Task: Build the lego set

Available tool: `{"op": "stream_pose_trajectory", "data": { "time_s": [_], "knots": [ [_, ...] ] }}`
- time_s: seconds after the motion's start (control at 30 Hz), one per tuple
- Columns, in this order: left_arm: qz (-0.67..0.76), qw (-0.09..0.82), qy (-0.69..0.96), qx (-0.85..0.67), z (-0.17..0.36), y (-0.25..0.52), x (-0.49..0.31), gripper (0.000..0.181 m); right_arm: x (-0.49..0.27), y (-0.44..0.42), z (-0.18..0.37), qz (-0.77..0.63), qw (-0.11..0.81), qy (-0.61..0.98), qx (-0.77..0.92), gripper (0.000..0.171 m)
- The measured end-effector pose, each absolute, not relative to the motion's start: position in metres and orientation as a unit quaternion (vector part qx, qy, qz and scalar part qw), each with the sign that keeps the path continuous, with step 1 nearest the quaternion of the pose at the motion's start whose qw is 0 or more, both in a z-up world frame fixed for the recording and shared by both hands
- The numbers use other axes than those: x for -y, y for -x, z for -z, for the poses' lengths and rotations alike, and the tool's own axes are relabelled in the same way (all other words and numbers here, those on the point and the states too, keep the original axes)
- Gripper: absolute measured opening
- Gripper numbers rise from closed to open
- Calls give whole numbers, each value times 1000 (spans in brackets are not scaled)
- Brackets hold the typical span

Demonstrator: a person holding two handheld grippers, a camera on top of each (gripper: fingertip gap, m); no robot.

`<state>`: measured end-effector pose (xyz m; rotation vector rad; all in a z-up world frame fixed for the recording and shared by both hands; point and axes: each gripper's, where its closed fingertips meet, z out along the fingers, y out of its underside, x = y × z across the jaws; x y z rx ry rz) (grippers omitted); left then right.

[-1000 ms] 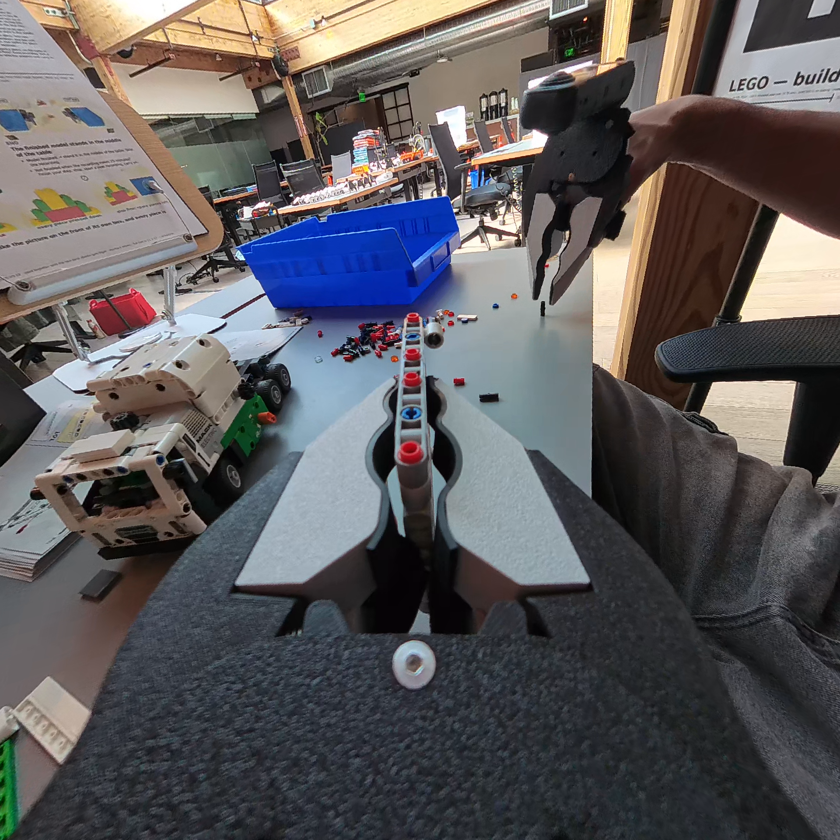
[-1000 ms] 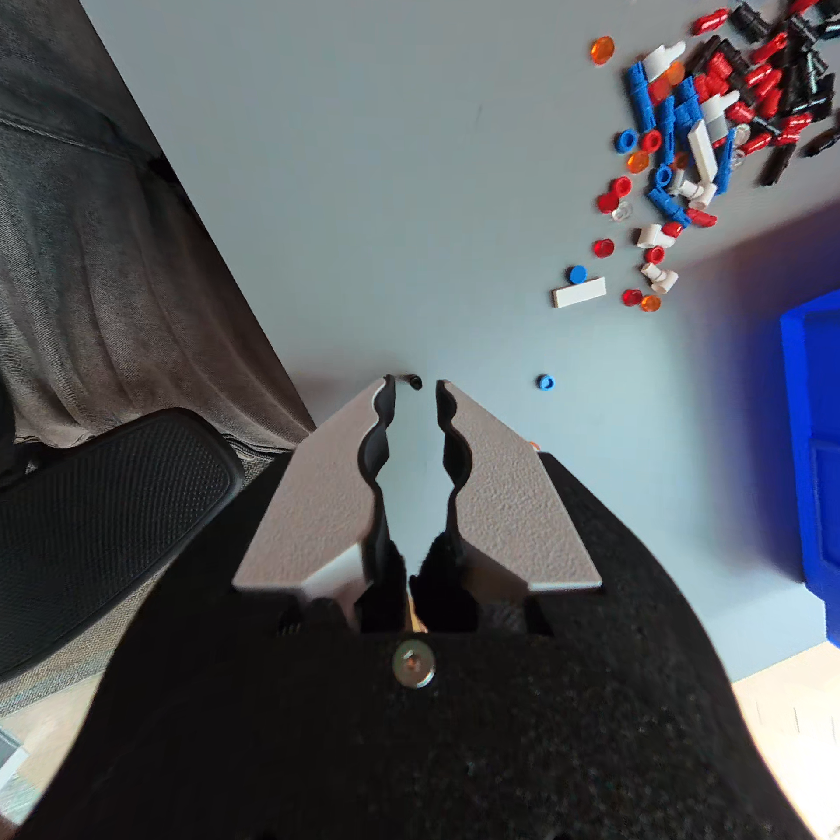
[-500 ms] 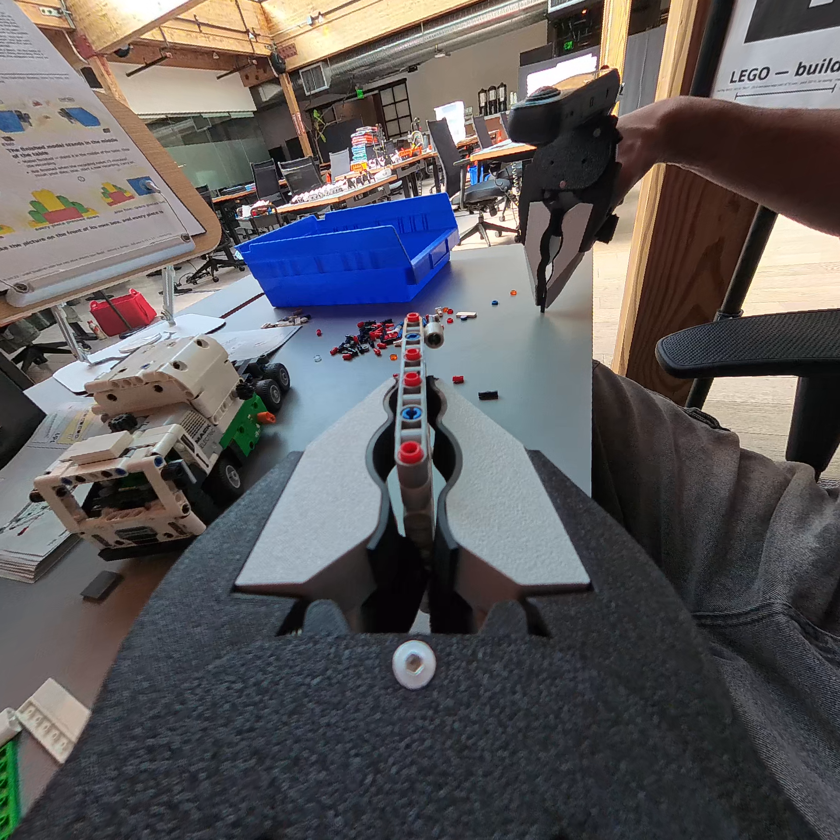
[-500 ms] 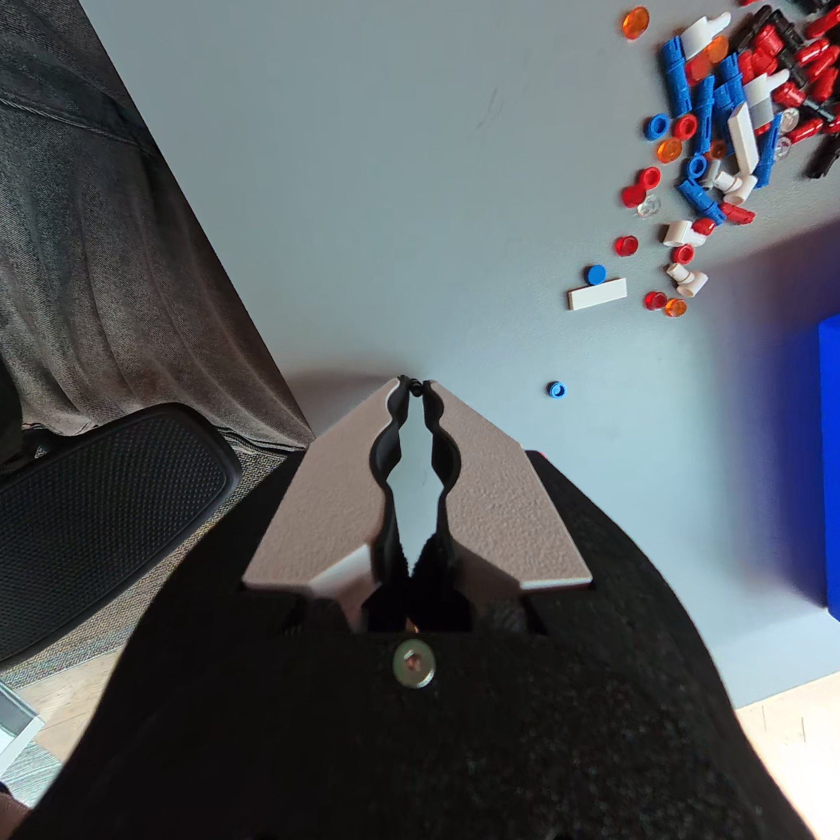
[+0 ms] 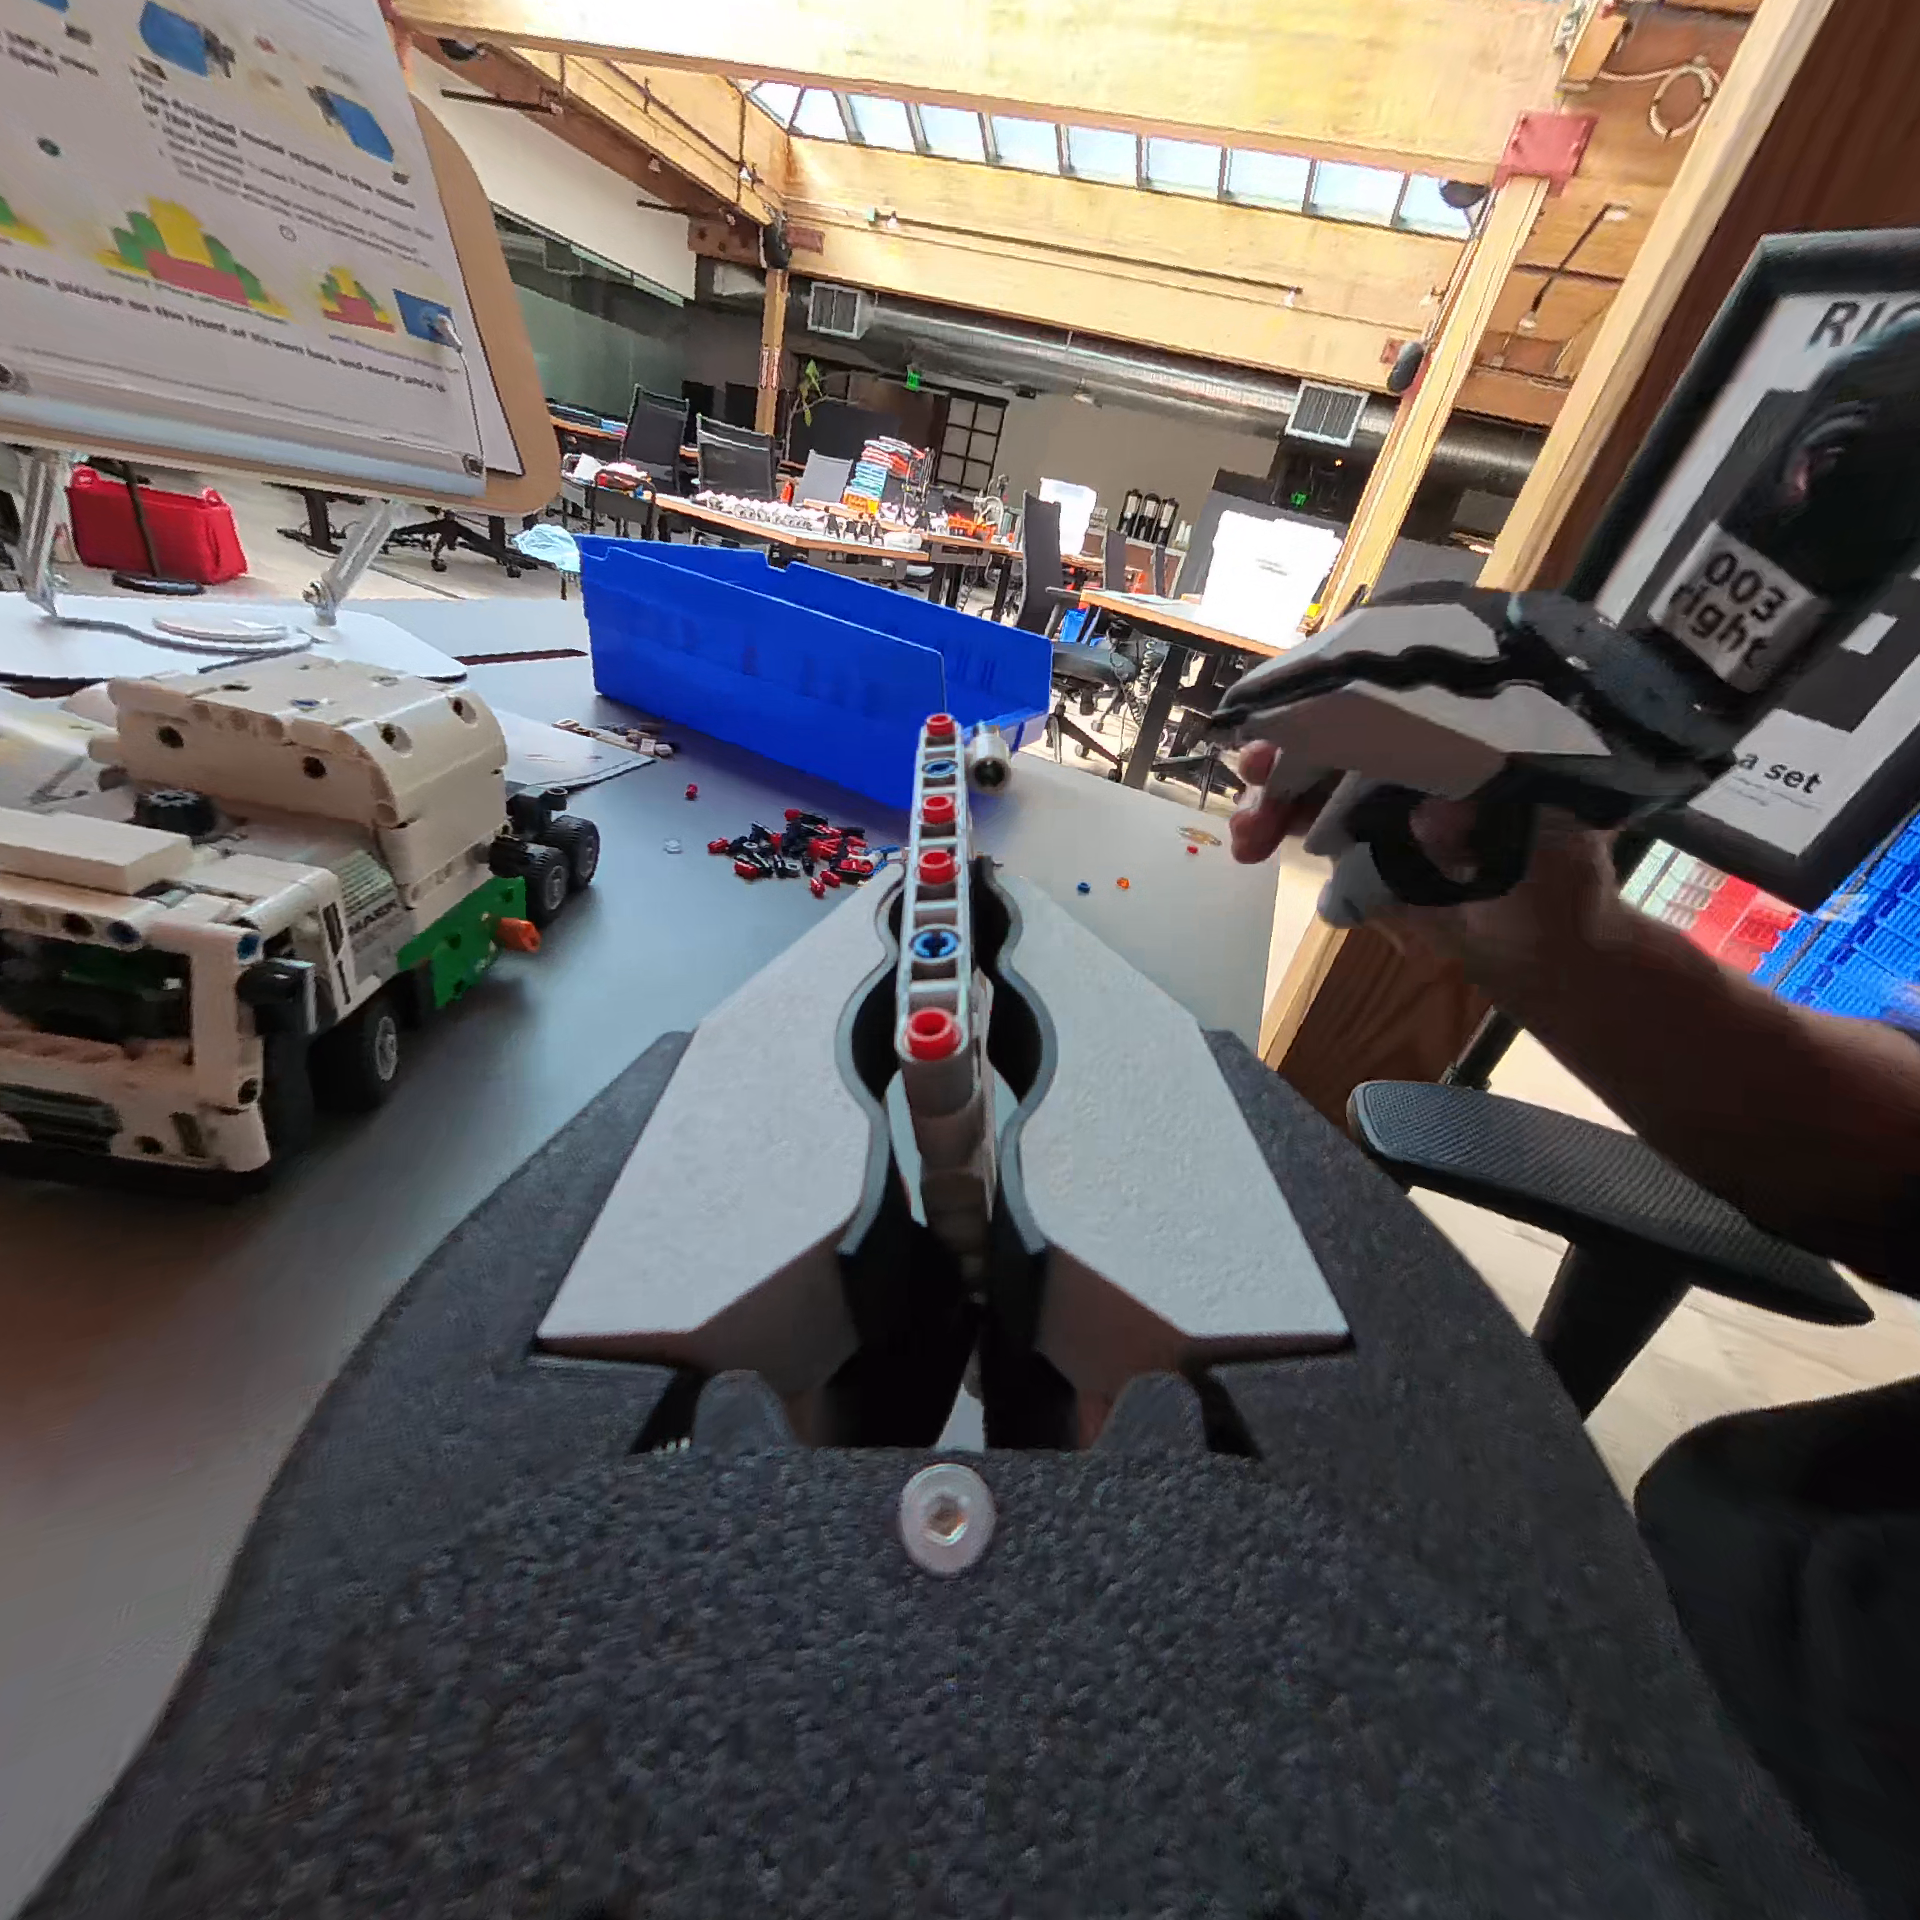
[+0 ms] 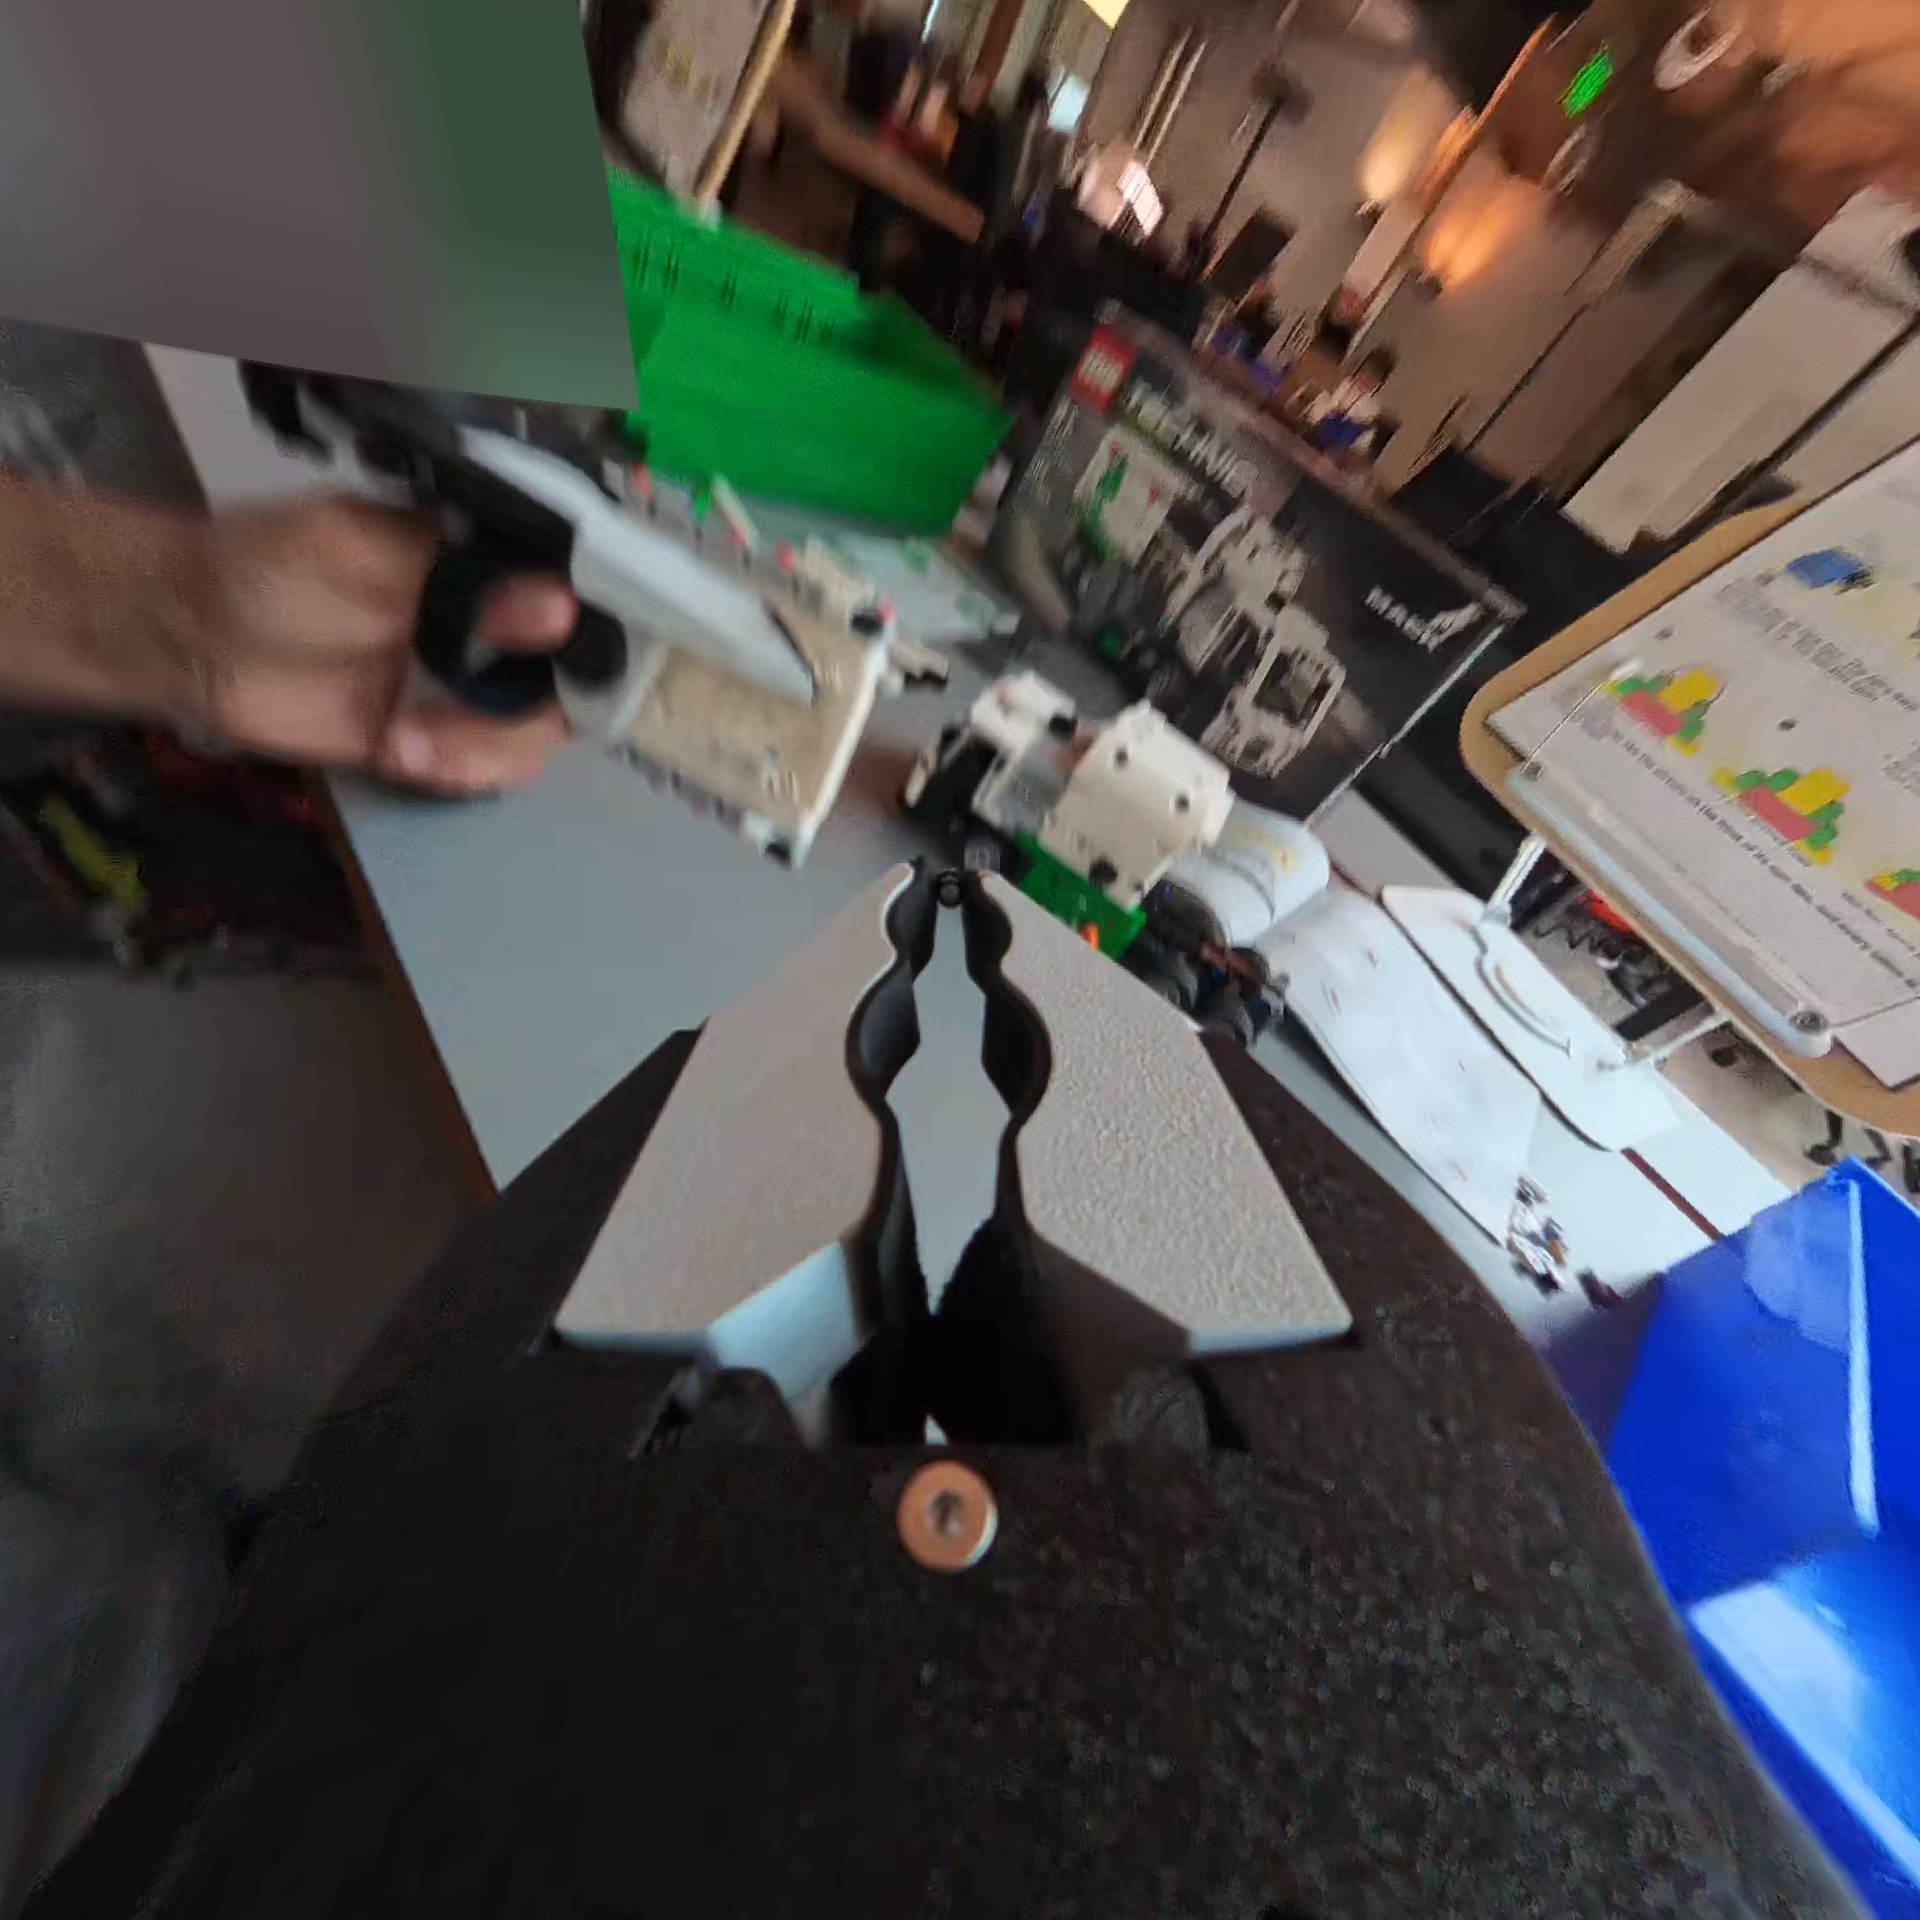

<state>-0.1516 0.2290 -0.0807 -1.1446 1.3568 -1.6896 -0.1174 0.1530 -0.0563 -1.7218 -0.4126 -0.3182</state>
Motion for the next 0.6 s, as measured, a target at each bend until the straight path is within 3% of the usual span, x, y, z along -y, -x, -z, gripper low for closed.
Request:
{"op": "stream_pose_trajectory", "data": {
  "time_s": [0.03, 0.13, 0.23, 0.33, 0.6],
  "knots": [
    [652, 336, 444, -514, 80, 150, -229, 4, -163, 129, 44, 126, 664, 722, 147, 3],
    [661, 326, 448, -506, 80, 147, -225, 5, -190, 147, 33, 113, 719, 680, 85, 3],
    [663, 332, 442, -505, 78, 148, -224, 5, -208, 148, 53, 201, 695, 682, 105, 3],
    [664, 340, 434, -505, 76, 151, -223, 5, -214, 153, 56, 148, 715, 680, 68, 3],
    [654, 354, 430, -512, 77, 152, -221, 5, -223, 157, 66, 166, 699, 691, 75, 3]
  ]
}}
